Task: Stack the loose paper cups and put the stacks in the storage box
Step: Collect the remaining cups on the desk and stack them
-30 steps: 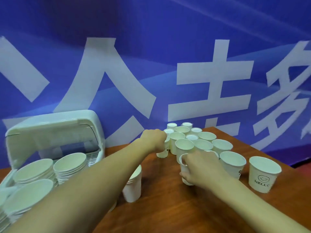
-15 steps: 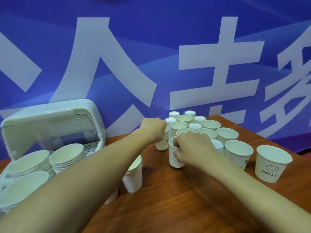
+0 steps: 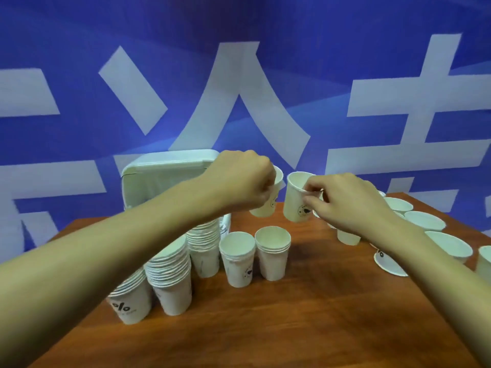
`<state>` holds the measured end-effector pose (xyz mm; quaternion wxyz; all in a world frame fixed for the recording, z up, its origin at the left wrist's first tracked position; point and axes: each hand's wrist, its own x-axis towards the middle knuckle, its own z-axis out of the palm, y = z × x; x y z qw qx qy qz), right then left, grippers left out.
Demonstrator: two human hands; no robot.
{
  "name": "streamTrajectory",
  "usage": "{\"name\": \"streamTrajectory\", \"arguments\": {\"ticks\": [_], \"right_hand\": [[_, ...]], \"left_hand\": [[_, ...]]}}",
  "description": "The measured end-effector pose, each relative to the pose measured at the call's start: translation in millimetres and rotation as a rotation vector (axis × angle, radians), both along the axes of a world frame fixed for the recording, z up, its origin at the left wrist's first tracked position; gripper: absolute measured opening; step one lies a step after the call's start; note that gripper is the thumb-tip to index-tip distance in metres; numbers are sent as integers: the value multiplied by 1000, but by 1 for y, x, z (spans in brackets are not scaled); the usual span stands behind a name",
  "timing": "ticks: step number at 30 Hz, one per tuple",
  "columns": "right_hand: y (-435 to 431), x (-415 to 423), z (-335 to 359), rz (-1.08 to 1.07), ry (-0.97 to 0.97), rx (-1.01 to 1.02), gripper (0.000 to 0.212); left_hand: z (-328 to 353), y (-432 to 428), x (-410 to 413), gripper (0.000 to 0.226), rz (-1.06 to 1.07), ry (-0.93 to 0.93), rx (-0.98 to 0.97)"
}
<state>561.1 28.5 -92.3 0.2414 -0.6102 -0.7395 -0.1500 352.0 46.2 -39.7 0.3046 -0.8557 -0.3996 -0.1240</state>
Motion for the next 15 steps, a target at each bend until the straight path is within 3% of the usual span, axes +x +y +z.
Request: {"name": "streamTrajectory", "arguments": {"ticks": [5,15], "right_hand": [[4,-27,-9,176,13,-68,10],[5,-37,-20,231,-46,-193,9]], "left_hand": [[-28,-17,-32,24,8,26,-42],[-69,-17,-54,31,3,-25,-154]]}}
